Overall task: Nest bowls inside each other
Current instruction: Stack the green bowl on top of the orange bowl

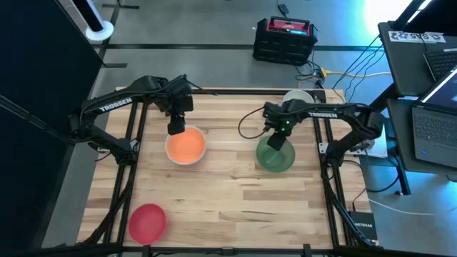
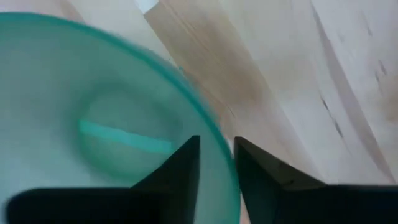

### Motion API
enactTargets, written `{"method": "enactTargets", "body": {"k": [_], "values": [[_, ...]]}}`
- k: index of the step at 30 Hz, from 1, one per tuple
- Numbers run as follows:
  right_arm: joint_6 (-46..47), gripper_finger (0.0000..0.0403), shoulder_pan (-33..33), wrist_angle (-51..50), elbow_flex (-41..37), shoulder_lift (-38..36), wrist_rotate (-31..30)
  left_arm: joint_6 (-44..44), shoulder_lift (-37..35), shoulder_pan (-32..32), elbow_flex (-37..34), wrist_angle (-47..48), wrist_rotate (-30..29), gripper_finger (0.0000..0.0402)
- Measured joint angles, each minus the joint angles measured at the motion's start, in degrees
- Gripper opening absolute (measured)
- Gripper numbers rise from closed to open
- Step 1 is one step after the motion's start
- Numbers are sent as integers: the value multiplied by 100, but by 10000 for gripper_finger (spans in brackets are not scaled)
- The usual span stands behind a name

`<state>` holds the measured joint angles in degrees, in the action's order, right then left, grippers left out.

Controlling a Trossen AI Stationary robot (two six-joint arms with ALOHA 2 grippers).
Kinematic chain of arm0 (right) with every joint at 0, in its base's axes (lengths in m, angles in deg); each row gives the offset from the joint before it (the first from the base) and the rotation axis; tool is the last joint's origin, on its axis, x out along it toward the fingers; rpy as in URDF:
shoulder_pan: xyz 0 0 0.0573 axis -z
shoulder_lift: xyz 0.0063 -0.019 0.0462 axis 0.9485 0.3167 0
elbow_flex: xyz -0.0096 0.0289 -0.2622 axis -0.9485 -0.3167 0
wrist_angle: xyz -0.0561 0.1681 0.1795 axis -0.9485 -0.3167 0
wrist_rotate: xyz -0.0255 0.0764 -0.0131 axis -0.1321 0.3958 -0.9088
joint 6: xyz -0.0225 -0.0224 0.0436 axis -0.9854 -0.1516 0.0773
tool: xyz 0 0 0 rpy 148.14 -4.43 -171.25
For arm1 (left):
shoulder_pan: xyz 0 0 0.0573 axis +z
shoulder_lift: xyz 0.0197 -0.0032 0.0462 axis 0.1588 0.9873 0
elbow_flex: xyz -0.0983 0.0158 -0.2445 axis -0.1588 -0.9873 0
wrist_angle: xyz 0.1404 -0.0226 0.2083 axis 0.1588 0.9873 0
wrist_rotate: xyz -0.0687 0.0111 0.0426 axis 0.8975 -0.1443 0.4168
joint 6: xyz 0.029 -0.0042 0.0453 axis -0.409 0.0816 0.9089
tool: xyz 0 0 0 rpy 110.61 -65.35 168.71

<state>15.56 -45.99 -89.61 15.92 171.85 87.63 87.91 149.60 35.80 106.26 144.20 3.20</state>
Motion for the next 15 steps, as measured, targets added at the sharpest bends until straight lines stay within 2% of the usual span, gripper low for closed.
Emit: {"method": "enactTargets", "body": {"k": [4,9,11,15], "values": [[18,9,-2,117,-1,179,69,37,0,1,0,-9,0,164],[160,1,-81,32,135,-6,314,39,0,1,0,-7,0,164],[265,1,-178,130,417,-133,597,38,0,1,0,21,0,164],[476,0,-444,609,1227,-105,768,36,0,0,0,336,0,164]]}}
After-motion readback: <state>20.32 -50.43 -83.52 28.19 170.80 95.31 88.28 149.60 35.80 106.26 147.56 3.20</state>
